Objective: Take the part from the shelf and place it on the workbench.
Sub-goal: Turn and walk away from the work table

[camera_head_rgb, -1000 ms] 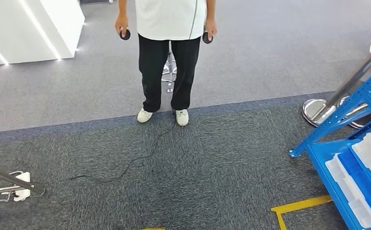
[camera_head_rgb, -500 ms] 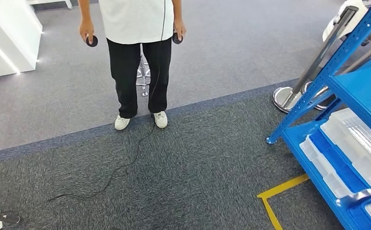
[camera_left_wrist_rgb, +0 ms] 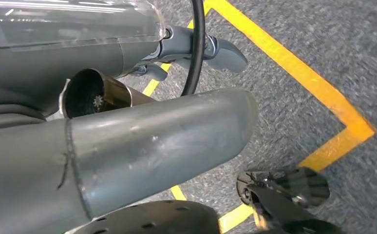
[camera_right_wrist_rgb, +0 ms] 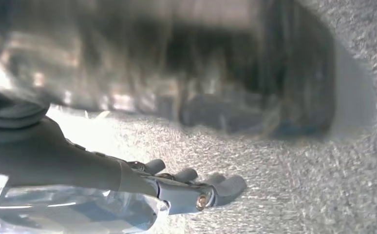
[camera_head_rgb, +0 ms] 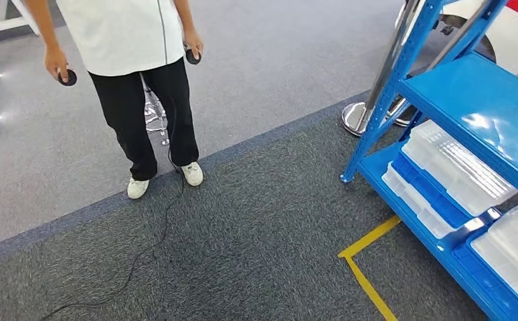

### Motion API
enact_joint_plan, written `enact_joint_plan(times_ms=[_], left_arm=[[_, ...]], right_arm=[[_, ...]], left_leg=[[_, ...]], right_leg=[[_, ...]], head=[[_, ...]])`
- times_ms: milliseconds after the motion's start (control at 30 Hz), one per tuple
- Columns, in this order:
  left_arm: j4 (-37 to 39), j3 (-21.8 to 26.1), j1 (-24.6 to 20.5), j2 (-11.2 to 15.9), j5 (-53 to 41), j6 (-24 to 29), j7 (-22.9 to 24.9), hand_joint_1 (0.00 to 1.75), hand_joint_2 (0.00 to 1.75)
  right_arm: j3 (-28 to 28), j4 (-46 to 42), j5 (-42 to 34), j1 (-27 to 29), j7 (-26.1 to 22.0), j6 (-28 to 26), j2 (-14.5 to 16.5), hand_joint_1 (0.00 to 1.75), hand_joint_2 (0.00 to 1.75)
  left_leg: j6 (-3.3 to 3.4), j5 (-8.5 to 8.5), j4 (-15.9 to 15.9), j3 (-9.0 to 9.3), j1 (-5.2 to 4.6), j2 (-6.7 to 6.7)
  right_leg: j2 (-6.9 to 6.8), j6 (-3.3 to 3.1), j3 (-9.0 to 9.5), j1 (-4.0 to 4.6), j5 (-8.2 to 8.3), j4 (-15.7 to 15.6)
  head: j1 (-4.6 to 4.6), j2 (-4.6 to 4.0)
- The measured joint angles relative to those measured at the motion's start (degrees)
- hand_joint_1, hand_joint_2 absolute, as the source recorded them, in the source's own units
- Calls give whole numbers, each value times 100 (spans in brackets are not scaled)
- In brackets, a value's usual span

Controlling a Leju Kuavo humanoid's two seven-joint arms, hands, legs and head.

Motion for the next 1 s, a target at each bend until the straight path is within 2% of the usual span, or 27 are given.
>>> enact_joint_plan(times_ms=[33,67,100,133,167,200,233,267,300,367,400,467,500,533,567,600,633,667,700,767,800,833,867,900,933,1000], left_arm=[[0,1,13,0,0,-1,9,0,0],[0,2,27,0,0,-1,18,0,0],[0,4,40,0,0,1,21,0,0],[0,5,48,0,0,4,22,0,0],[0,7,50,1,0,7,23,0,0],[0,10,51,2,0,10,22,0,0],[0,15,52,4,0,13,20,0,0],[0,20,53,7,0,13,18,0,0],[0,25,48,10,0,13,14,0,0],[0,30,32,13,1,13,7,0,0],[0,31,24,14,1,13,3,0,0],[0,32,22,14,0,10,-9,0,0],[0,33,29,15,1,8,-14,0,0],[0,33,39,15,1,5,-18,0,0],[0,34,49,15,3,3,-19,0,0],[0,35,54,15,5,2,-20,0,0],[0,36,52,15,7,-1,-22,0,0],[0,36,48,15,8,-4,-25,0,0],[0,36,44,15,9,-8,-28,0,0],[0,36,42,15,10,-24,-33,0,0],[0,37,38,15,11,-36,-35,0,0],[0,37,30,15,13,-50,-37,0,0],[0,38,17,15,14,-60,-39,0,0],[0,38,4,14,15,-68,-41,0,0],[0,39,-5,14,16,-70,-45,0,0],[0,43,-4,13,16,-69,-50,0,0]], right_arm=[[-9,0,0,-7,-2,1,0,0,0],[-17,-1,0,-9,-4,1,-1,0,0],[-24,-1,1,-9,-4,2,-1,0,0],[-29,-1,5,-8,-4,4,-2,0,0],[-32,-1,11,-8,-3,4,-2,0,0],[-36,0,20,-9,-3,5,-1,0,0],[-39,1,28,-13,-3,5,2,0,0],[-42,1,34,-15,-2,4,4,0,0],[-46,1,41,-13,-2,4,5,0,0],[-61,1,52,11,-2,4,5,0,0],[-68,2,57,27,-2,3,4,0,0],[-76,2,64,32,-2,2,4,0,0],[-76,2,69,20,-2,2,5,0,0],[-76,2,77,7,-3,2,7,0,0],[-76,2,87,-3,-3,2,7,0,0],[-76,2,95,-5,-3,2,7,0,0],[-76,2,101,1,-3,2,7,0,0],[-76,2,104,7,-2,2,6,0,0],[-76,2,105,12,-2,2,5,0,0],[-76,1,119,-2,-3,2,4,0,0],[-76,0,131,-11,-4,2,4,0,0],[-77,-1,142,-17,-7,2,4,0,0],[-78,-1,150,-13,-12,2,4,0,0],[-79,-1,154,-6,-16,2,4,0,0],[-80,-1,155,-3,-20,4,4,0,0],[-81,-1,161,-16,-22,7,4,0,0]], left_leg=[[-8,-183,410,-197,2,-72],[-14,-289,750,-370,2,-99],[-16,-277,909,-466,2,-106],[-12,-144,840,-462,4,-114],[-5,76,560,-360,8,-149],[10,307,156,-203,16,-258],[25,464,-227,-55,27,-386],[41,550,-488,45,33,-494],[63,563,-624,94,30,-563],[125,563,-659,115,11,-489],[170,584,-688,131,10,-425],[257,628,-758,155,20,-280],[283,633,-773,157,14,-197],[300,629,-778,154,4,-112],[308,621,-776,151,-6,-24],[311,611,-775,154,-13,62],[308,599,-773,162,-16,138],[300,585,-772,178,-17,207],[283,568,-770,200,-19,270],[227,527,-758,238,-45,384],[195,508,-753,254,-59,439],[166,492,-753,268,-69,494],[141,481,-760,292,-71,552],[109,457,-749,312,-64,541],[79,397,-687,307,-54,438],[31,108,-246,133,-33,109]], right_leg=[[68,-14,-4,5,0,3],[147,-20,-4,10,0,8],[230,-21,-1,13,-2,15],[318,-18,3,13,-5,26],[404,-9,7,10,-12,43],[486,7,3,3,-24,63],[564,34,-12,7,-41,99],[632,66,-35,7,-52,126],[693,103,-60,5,-57,140],[795,185,-100,-13,-38,127],[740,215,-115,-21,-45,141],[425,253,-265,-9,-231,431],[234,264,-420,-3,-410,750],[126,280,-613,2,-602,1134],[86,296,-782,0,-737,1479],[66,306,-872,-3,-771,1672],[48,310,-847,-3,-693,1645],[12,306,-709,-2,-526,1401],[-90,289,-488,5,-321,1003],[-355,218,-129,62,-92,312],[-433,175,-55,91,-66,148],[-428,137,-53,117,-87,109],[-353,101,-62,118,-80,103],[-292,70,-48,104,-74,83],[-229,34,-28,85,-64,61],[-103,-33,9,44,-39,26]], head=[[-2,0],[-1,0],[-1,0],[-1,0],[-1,0],[-1,0],[-1,0],[-1,0],[-1,0],[-2,0],[-2,0],[9,0],[14,0],[19,0],[18,0],[18,0],[18,0],[19,0],[19,0],[17,0],[15,0],[12,0],[10,0],[10,0],[10,0],[8,0]])
